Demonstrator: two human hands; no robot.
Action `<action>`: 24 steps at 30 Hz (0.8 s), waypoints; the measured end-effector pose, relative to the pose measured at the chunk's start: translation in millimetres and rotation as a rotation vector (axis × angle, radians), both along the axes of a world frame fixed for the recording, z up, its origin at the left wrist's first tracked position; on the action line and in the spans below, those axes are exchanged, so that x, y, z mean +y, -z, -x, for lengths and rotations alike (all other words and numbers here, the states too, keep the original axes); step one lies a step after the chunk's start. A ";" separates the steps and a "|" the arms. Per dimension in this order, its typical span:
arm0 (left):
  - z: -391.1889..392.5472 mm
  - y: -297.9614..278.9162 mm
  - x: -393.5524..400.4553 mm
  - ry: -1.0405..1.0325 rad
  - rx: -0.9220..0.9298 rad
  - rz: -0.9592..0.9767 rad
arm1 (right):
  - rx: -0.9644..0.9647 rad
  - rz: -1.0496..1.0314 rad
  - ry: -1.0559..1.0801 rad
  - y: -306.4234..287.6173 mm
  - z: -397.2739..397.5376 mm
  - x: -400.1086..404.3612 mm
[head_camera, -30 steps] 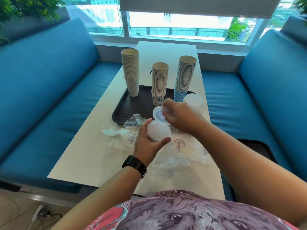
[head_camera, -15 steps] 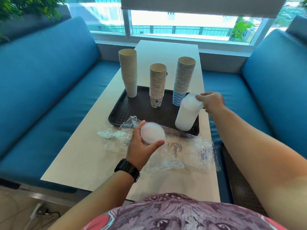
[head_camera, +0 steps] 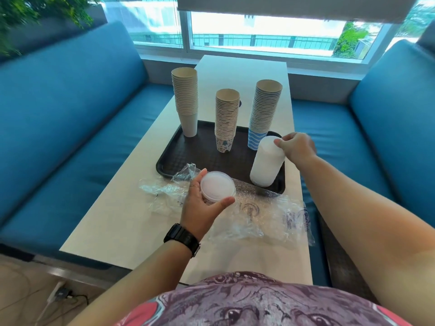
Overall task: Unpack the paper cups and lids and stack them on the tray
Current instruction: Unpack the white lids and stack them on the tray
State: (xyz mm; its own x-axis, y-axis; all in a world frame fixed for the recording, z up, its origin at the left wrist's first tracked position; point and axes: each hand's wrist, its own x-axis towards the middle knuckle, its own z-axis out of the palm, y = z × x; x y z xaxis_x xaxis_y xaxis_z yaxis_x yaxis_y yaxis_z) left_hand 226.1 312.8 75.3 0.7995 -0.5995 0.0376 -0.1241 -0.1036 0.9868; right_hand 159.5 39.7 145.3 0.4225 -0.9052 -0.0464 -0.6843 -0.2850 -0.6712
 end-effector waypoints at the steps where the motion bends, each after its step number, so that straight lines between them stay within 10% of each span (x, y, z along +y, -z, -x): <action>1: -0.2 -0.4 -0.8 0.001 0.004 0.005 | 0.005 0.044 0.007 -0.7 0.8 0.7; 9: -1.4 0.9 -0.4 0.014 -0.003 0.009 | -0.400 0.316 -0.184 -38.0 3.6 57.6; 24: 4.3 -12.9 7.0 0.085 0.026 0.016 | -0.073 -0.208 -0.461 -16.1 -0.7 131.0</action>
State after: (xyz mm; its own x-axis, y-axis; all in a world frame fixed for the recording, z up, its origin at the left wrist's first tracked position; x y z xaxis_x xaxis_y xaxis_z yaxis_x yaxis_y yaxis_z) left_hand 221.8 319.8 88.1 0.7467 -0.6646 0.0275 -0.1060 -0.0780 0.9913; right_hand 160.2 170.7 161.4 0.7848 -0.5984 -0.1615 -0.4680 -0.4013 -0.7873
